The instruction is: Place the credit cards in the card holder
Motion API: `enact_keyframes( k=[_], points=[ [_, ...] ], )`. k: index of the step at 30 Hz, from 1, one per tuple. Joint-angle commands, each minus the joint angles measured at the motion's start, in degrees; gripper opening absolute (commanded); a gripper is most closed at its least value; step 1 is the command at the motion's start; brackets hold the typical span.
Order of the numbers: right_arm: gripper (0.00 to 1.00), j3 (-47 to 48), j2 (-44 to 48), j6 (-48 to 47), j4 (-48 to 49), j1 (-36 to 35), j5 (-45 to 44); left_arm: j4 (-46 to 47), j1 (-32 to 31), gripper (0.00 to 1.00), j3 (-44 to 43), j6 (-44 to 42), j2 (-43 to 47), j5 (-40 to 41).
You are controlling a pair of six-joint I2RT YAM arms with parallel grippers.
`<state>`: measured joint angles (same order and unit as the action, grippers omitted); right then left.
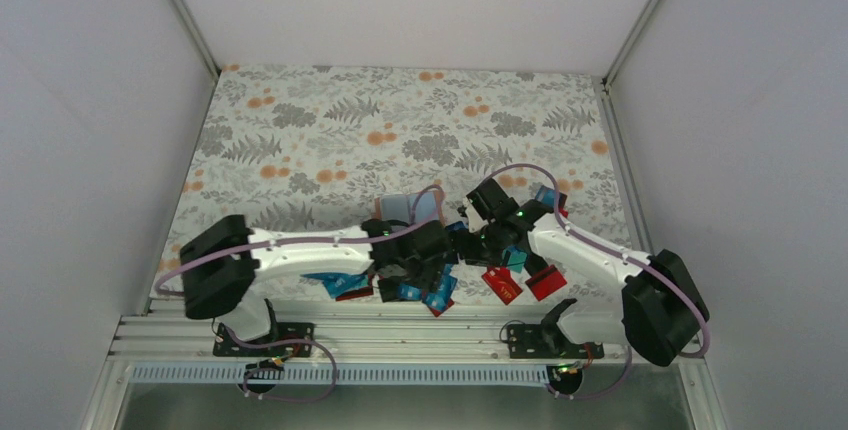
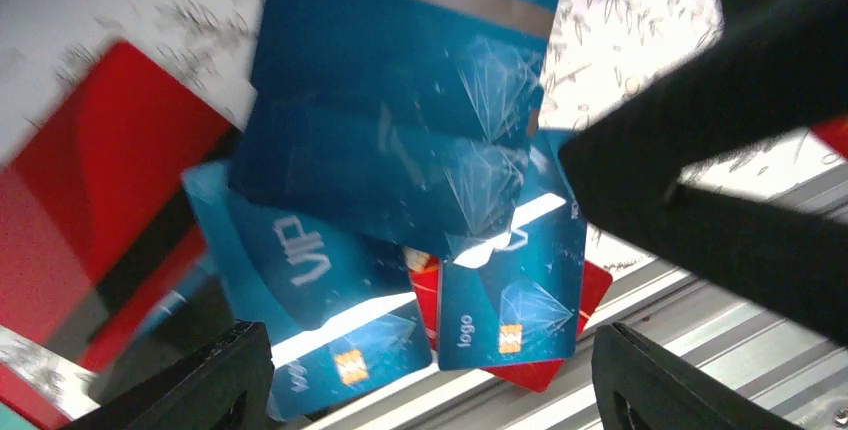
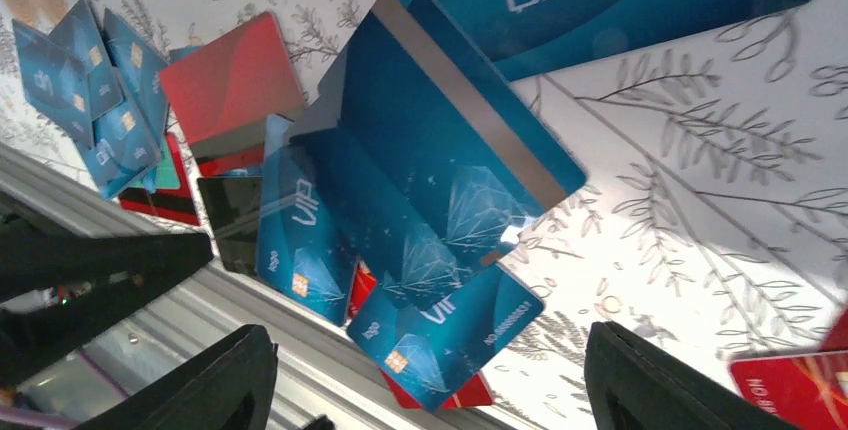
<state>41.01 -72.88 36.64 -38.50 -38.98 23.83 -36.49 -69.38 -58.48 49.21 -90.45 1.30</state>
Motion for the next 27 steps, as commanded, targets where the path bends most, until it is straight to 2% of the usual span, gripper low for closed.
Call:
enact_keyframes(
  k=[1, 5, 11, 16, 27],
  points=[
    [0.81, 1.1, 1.7, 1.2, -3.3, -0.4, -6.1, -12.7, -4.4, 0.84, -6.5, 6.6, -6.3, 4.1],
    [0.88, 0.9, 2.7, 1.6, -3.5, 0.4, -8.5, -14.1, -6.1, 0.9, -7.8, 10.2, -8.4, 4.5],
    [0.89, 0.3, 4.3, 1.1, -3.5, 1.6, -9.0, -15.2, -6.1, 0.94, -6.2, 13.2, -9.4, 6.0],
    [0.89, -0.3, 5.4, 0.6, -3.6, 2.7, -9.0, -13.0, -5.8, 0.92, -4.8, 13.9, -10.3, 6.1],
    [0.89, -1.1, 7.2, -0.2, -3.5, 3.8, -8.5, -9.0, -3.7, 0.81, -3.6, 12.2, -11.4, 5.3]
  ],
)
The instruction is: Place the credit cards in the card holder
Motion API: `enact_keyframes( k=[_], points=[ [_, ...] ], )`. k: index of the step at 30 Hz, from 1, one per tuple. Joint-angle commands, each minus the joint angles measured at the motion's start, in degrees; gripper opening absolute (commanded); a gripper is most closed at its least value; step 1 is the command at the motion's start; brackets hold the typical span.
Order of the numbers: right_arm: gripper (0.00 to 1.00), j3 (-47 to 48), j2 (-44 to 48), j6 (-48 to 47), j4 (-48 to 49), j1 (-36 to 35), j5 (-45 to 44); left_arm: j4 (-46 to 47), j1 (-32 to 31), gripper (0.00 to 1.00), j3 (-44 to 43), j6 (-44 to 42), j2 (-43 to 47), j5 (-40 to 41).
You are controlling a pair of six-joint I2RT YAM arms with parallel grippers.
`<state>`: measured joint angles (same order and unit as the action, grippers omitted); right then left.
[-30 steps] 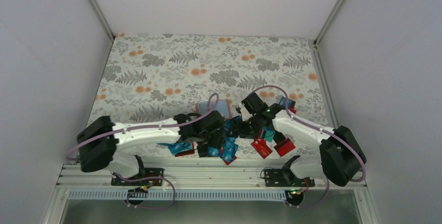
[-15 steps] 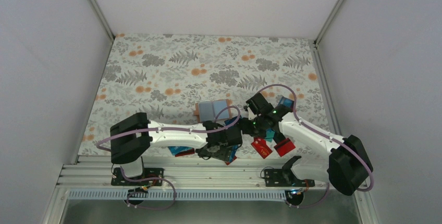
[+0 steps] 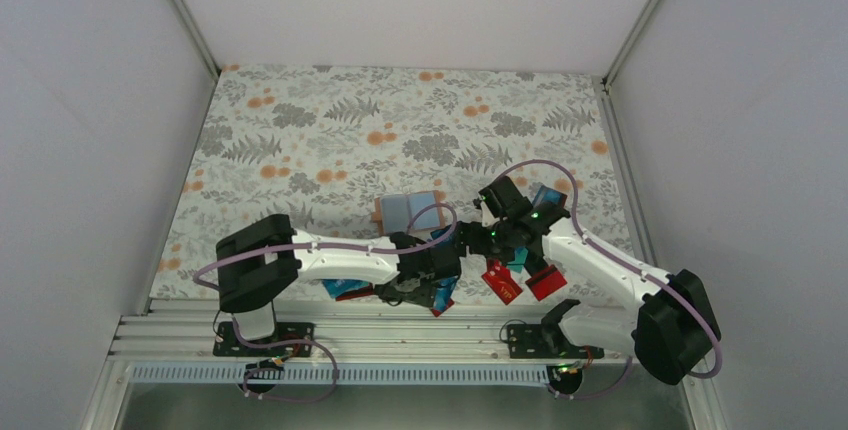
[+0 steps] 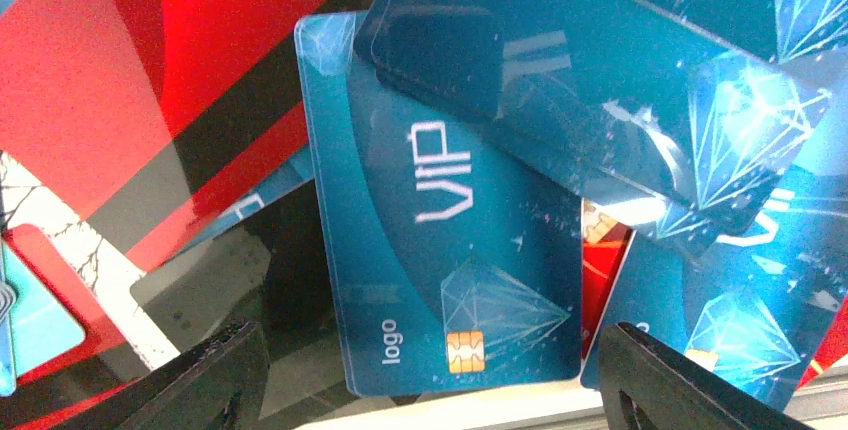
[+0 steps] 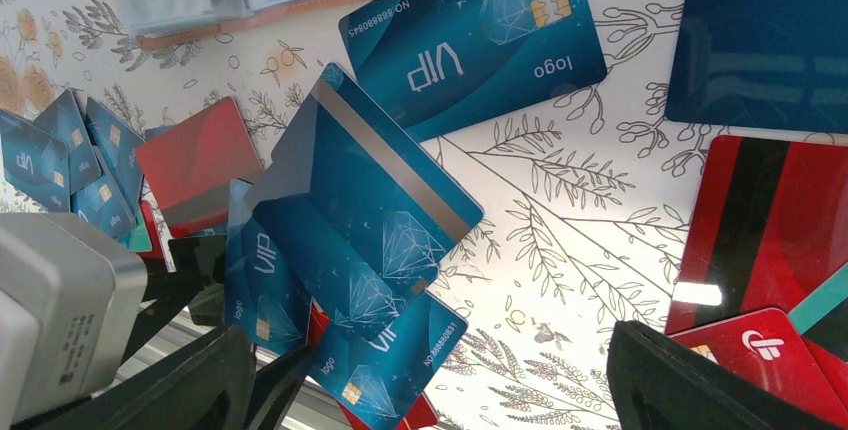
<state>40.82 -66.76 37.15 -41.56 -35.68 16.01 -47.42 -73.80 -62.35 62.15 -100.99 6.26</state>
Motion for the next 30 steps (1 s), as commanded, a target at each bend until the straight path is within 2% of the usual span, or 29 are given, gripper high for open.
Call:
enact_keyframes(
  k=[1, 10, 15, 21, 24, 30],
  points=[
    [0.89, -0.9, 1.1, -0.8, -0.5, 0.6, -0.6, 2.1, 0.9, 0.81, 0.2, -1.0, -1.1, 0.3],
    [0.89, -1.0, 0.8, -1.5, -0.2, 1.3, -0.6, 2.3, 1.7, 0.78, 0.1, -2.0, -3.1, -1.2],
    [0.89, -1.1, 0.9, -1.7, -0.1, 1.7, -0.4, 2.3, 1.7, 0.7, 1.3, -2.1, -4.3, -2.0],
    [0.89, -1.0, 1.2, -1.8, -0.4, 2.1, -0.4, 2.3, 1.9, 0.53, 2.0, -2.1, -4.1, -1.7],
    [0.89, -0.9, 1.0, -1.8, -0.2, 2.1, -0.2, 1.9, 1.9, 0.49, 1.6, -1.8, -3.4, -0.8],
    [0.89, 0.7, 1.5, -2.1, -0.1, 2.6, 1.6, 0.9, 2.2, 0.49, 1.0, -0.5, 2.7, 0.6]
  ],
)
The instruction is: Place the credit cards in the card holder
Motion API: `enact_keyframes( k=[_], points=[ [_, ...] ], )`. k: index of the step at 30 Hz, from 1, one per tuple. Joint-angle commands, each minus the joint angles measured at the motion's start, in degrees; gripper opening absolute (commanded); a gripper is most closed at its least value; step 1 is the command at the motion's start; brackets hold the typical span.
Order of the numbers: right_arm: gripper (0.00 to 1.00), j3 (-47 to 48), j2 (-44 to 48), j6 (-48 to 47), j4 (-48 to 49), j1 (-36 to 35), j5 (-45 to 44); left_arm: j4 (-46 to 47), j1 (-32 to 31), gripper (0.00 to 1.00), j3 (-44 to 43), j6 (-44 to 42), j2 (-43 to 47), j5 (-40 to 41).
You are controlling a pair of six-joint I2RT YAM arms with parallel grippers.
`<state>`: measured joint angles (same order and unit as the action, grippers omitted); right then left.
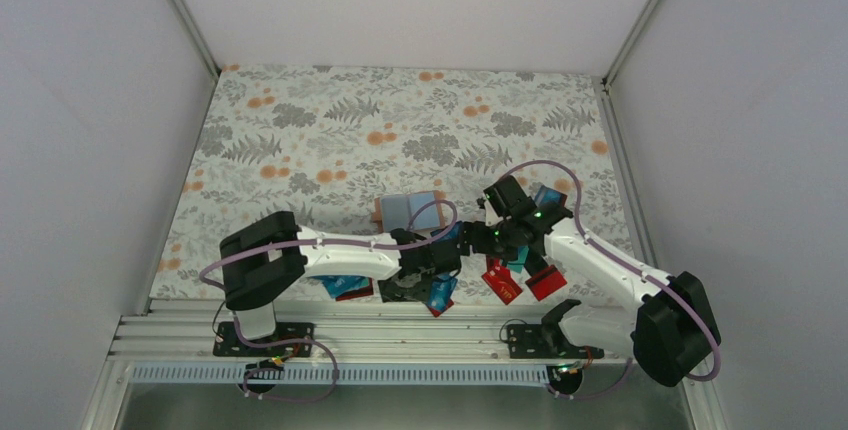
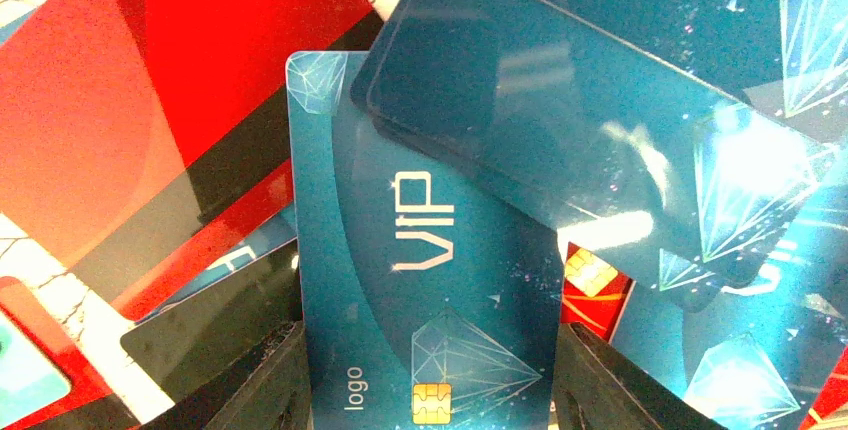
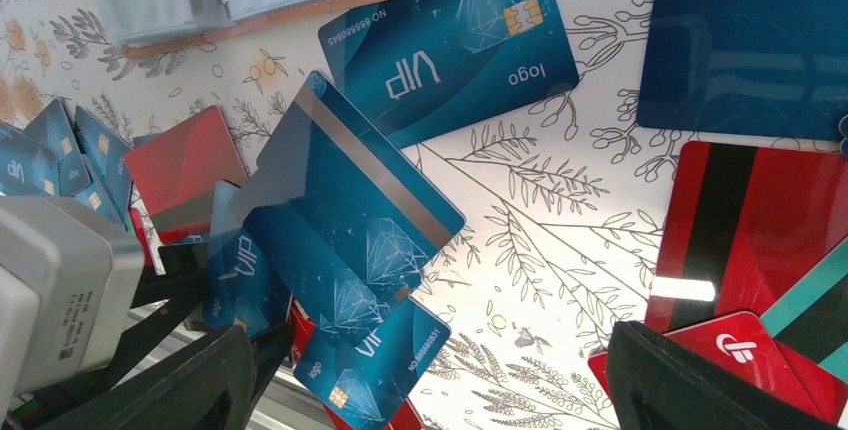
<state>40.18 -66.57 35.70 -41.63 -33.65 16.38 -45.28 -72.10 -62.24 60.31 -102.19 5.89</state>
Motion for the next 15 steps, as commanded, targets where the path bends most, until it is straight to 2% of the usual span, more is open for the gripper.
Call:
enact_keyframes(
  k=[1, 5, 10, 15],
  points=[
    [0.89, 1.7, 1.4, -0.8, 0.1, 0.7, 1.5, -1.2, 0.7, 0.49, 1.0, 1.3, 5.6, 1.1],
    [0.89, 3.2, 2.2, -0.8, 0.6, 1.0, 3.6, -0.3, 1.2, 0.49, 2.4, 0.6, 12.5, 0.3],
    [0.88, 5.3, 3.3, -0.4, 1.6, 1.3, 6.8, 0.4, 4.8, 0.49, 4.8, -1.4, 18.4, -1.7],
    [0.87, 6.8, 5.3, 0.9, 5.1, 1.8, 13.8, 6.5, 7.5, 0.49, 8.7, -7.1, 27.1, -5.2]
  ],
)
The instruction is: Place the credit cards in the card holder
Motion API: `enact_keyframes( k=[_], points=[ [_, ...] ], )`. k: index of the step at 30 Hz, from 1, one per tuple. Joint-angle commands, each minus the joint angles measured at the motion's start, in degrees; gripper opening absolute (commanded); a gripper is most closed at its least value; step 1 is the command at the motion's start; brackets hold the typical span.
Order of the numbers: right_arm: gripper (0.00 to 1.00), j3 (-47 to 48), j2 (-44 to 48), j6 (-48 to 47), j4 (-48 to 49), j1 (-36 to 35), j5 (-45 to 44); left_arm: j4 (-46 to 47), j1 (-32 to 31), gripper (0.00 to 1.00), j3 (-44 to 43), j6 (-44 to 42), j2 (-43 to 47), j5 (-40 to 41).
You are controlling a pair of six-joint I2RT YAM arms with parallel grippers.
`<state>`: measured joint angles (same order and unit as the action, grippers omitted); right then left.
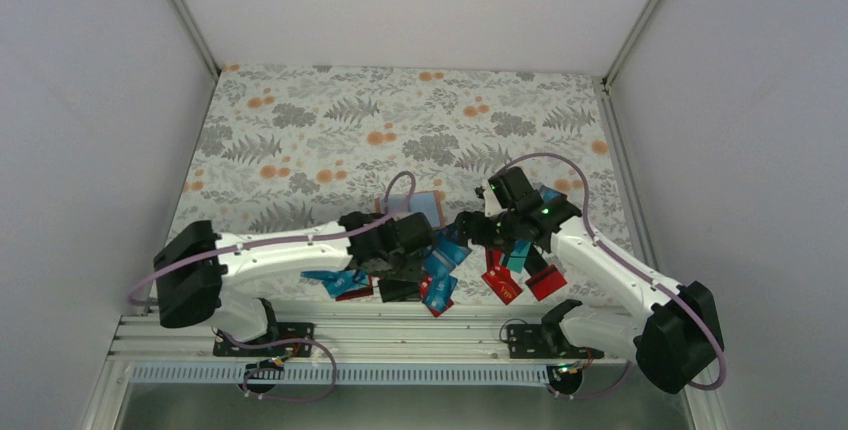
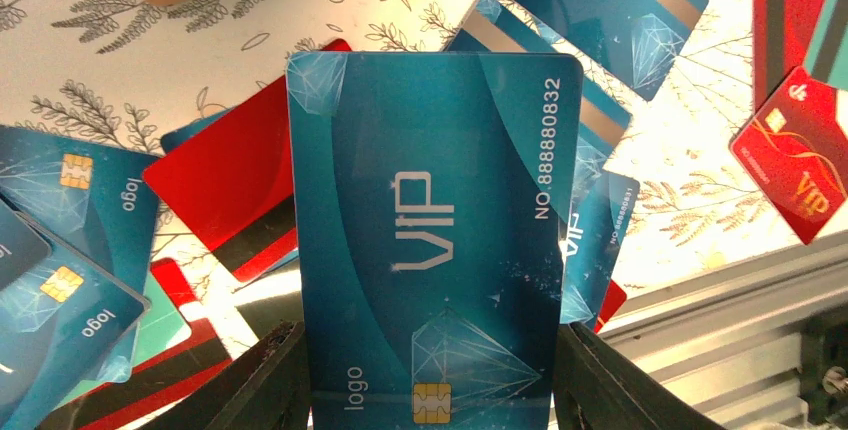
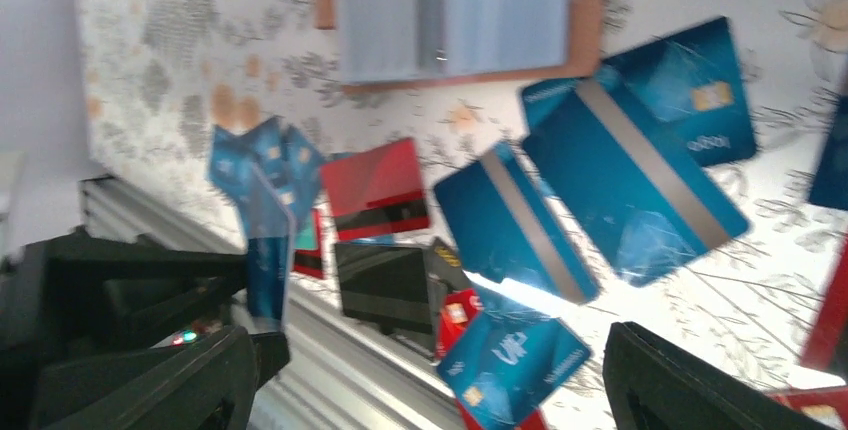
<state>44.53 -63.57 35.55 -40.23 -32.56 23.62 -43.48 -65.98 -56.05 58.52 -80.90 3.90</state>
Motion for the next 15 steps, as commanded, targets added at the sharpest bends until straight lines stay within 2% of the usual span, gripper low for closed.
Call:
enact_keyframes(
  k=[1, 7, 11, 15],
  points=[
    [0.87, 2.6, 2.8, 1.5, 4.9, 0.8, 8.2, 7.2, 1.9, 0.49, 3.5, -7.2, 8.1, -4.7],
    [0.83, 2.4, 3.5, 3.5, 11.0, 1.4, 17.7, 19.2, 3.9, 0.49, 8.2, -16.4, 20.2, -12.4],
    [0.76, 2.1, 4.0, 5.3, 15.3, 1.7, 23.3, 24.6, 4.5, 0.49, 10.5, -20.0, 25.4, -16.5],
    [0.73, 2.9, 5.1, 5.7, 18.1, 1.7, 27.4, 28.5, 4.9, 0.49, 12.1, -22.5, 29.0, -19.7]
  ],
)
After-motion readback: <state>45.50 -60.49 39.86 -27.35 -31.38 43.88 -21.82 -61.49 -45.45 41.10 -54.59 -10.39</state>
